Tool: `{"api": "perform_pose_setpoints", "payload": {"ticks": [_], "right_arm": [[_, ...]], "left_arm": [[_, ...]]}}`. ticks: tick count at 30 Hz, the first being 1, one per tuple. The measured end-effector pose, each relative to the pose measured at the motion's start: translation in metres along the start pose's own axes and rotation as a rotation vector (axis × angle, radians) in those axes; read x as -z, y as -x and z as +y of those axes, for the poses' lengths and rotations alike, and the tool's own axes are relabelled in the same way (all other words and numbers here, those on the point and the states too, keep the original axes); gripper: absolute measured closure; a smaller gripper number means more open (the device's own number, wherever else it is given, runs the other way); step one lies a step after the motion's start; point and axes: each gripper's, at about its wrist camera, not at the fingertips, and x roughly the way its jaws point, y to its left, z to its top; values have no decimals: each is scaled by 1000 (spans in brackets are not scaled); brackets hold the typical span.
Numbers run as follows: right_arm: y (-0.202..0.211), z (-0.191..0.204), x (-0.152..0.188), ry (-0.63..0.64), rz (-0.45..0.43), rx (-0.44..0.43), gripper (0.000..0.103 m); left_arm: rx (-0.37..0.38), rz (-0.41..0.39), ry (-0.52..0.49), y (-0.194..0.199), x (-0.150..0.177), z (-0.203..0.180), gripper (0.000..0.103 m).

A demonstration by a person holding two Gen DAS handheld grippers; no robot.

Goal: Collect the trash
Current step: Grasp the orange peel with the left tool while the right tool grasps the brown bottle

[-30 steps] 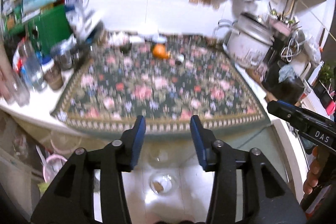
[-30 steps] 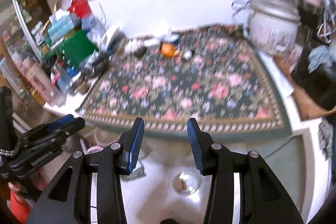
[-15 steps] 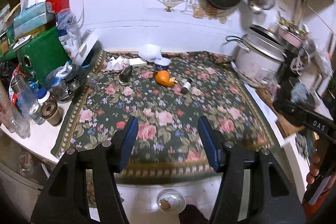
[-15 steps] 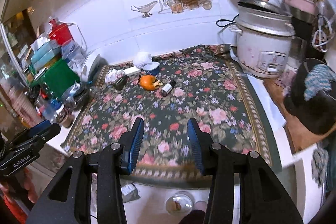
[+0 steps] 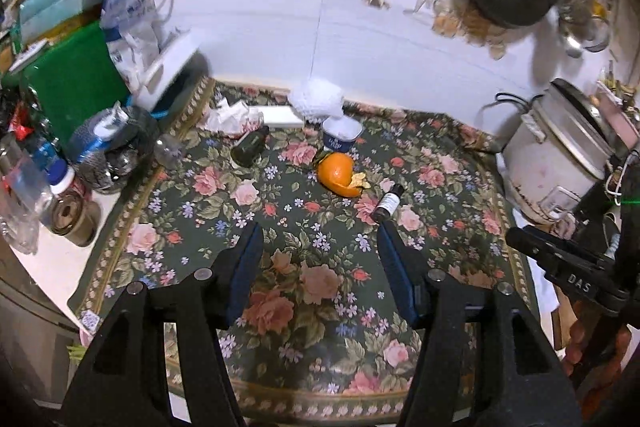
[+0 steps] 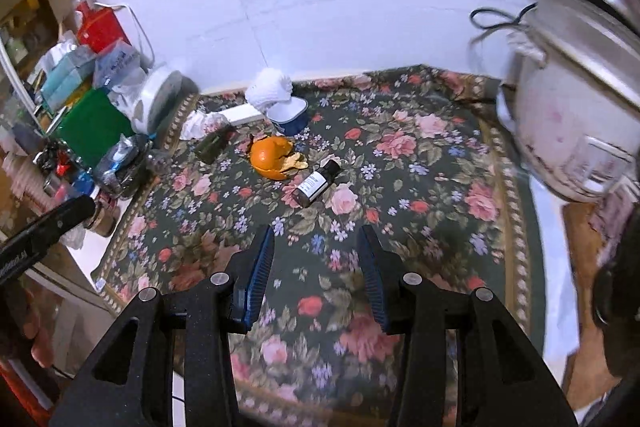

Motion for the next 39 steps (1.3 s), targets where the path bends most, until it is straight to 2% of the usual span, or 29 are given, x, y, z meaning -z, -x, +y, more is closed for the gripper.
{"api": "perform_pose_setpoints", "payload": {"ticks": [5,12,20,23,25,31,39], "right_arm": [[-50,-1,-18,-66,53,-3,64],[-119,-1,-33,-200,118,57,64],[-187,-1,-42,-267,198,74,64],[-193,3,-42,-252,206,91,66],[-197,4,-41,-229,218,106,74],[-202,0,-34,-196,247,105,77],[-184,-19,-30,-218,223,113,77]], "left_arm": [[29,45,-7,-39,-21,9,45],[108,126,-99,-108,-51,28,45],[177,219,-91,-177,-68,40,45],[194,246,-96,-197,-70,35,45],[212,268,-90,-210,-71,30,45],[246,305,-71,-245,-75,11,45],[196,315,-78,-280,-74,-8,45]]}}
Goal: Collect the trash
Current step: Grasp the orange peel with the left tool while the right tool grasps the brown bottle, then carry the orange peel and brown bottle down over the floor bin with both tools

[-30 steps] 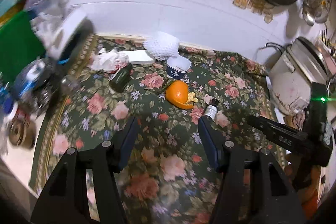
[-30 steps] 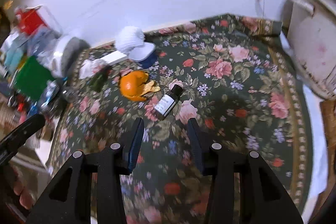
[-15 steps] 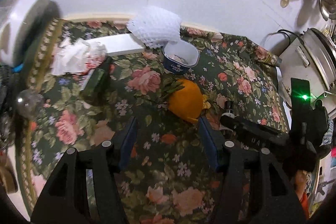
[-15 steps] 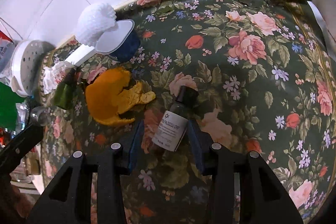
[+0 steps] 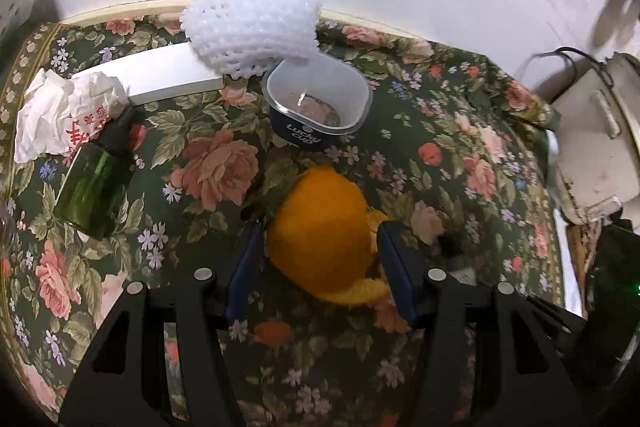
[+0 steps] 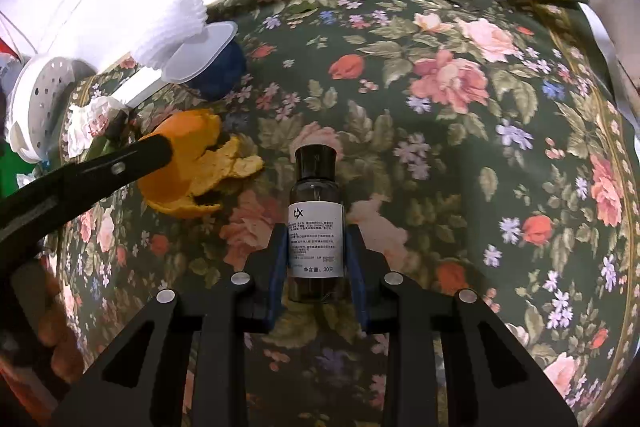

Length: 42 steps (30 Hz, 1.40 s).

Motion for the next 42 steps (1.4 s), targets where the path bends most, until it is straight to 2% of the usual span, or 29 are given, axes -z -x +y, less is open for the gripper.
{"api": "perform_pose_setpoints", "payload": {"ticks": [2,7,13,24,30,36,42], "right_arm": [[5,-5,1,-9,-9,1,77],[19,-16,2,-30,-33,-2,77],[40,-23,4,-35,-71,-8,77],[102,-35,27,33,-151,-59,77],[136,-38,44,107,-179,-110,77],[169,-33,70,172,-213,-146,77],[196,-27,99,175,-247,-166,77]], "left_arm": [[-13,-9,3,-4,0,0,49],[-65,-40,-8,-5,2,-1,68],[-93,-56,-3,7,14,-2,80],[-127,-168,-23,78,58,-38,84],[-154,-239,14,123,97,-67,84],[-155,-274,52,164,134,-82,84],[-144,-295,34,201,169,-90,84]]}}
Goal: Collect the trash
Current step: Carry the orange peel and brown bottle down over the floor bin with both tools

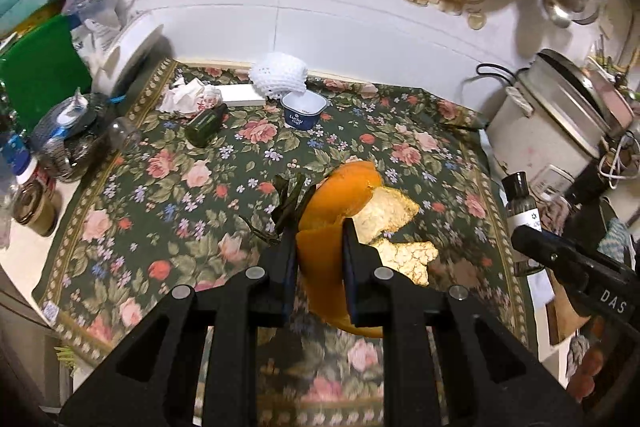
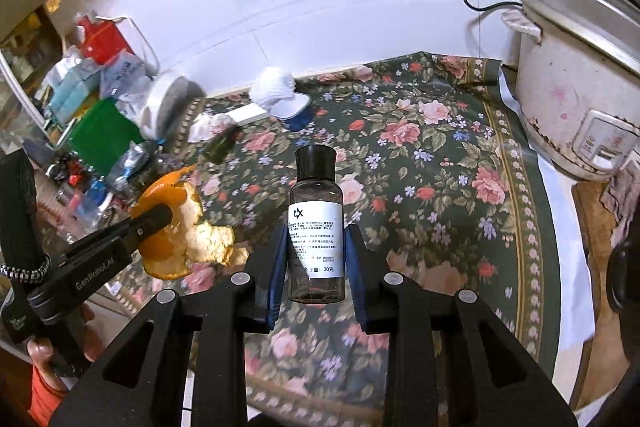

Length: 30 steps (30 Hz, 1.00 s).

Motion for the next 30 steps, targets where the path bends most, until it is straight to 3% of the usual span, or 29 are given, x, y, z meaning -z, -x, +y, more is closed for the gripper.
{"api": "perform_pose_setpoints", "payload": {"ticks": [11,21,30], "right_arm": [[40,62,67,-43,-46,58,77],[61,124,155,-90,-51,91,77],[69,151,209,-110,34,109,77]], "left_arm": [[85,-22,-83,69,54,28,84],[120,0,-157,135,140,75,84],[142,117,-173,143,196,88,84]]}}
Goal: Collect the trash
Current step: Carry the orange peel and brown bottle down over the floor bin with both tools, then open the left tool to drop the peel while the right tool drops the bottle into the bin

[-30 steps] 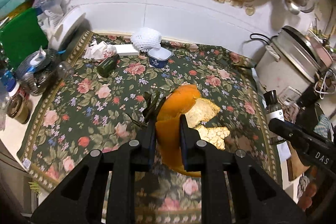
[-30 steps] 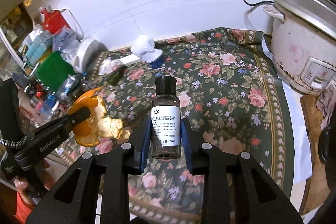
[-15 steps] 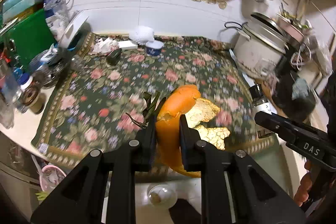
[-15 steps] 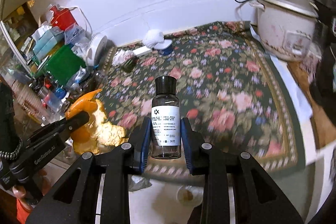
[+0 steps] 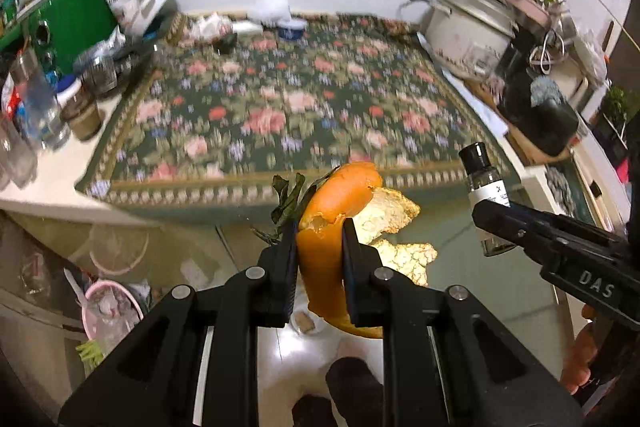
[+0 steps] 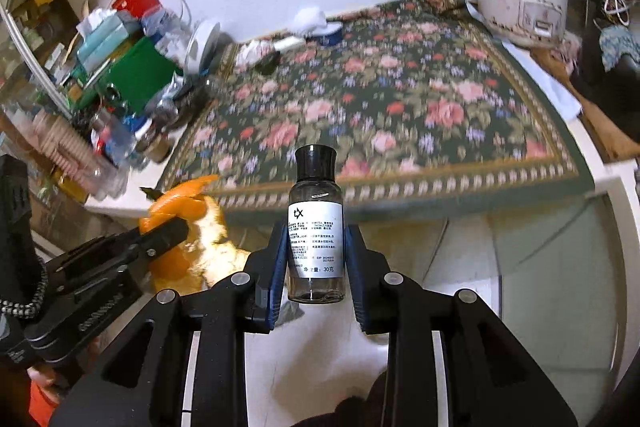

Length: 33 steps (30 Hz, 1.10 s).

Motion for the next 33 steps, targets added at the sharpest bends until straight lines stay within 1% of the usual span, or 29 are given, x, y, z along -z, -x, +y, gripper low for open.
{"api": "perform_pose_setpoints", "payload": {"ticks": [3,7,11,15,20,21,24,28,33], "right_arm": [[-7,-3,15,-10,36,9,77],[-31,-20,37,-34,106,18,77],[-62,-43,56,-61,173,24,77],[-96,-66,76,-76,234,31,77],[-154,-98,107,-76,317,26,77],[-162,-102,110,-76,326,25,77],[-201,-120,128,-82,368,15,77],[-257,-136,153,-62,416,-6,77],[-320,-151,182,-47,475,-56,77]], "left_arm": [[12,43,8,-13,16,-1,84],[16,106,16,-42,38,-4,84],[15,177,25,-82,61,-6,84],[5,232,52,-133,87,-7,84],[-3,265,106,-194,117,1,84],[-5,274,126,-211,127,5,84],[-20,294,155,-248,152,14,84],[-58,324,168,-296,187,28,84],[-75,365,208,-349,228,49,84]]}}
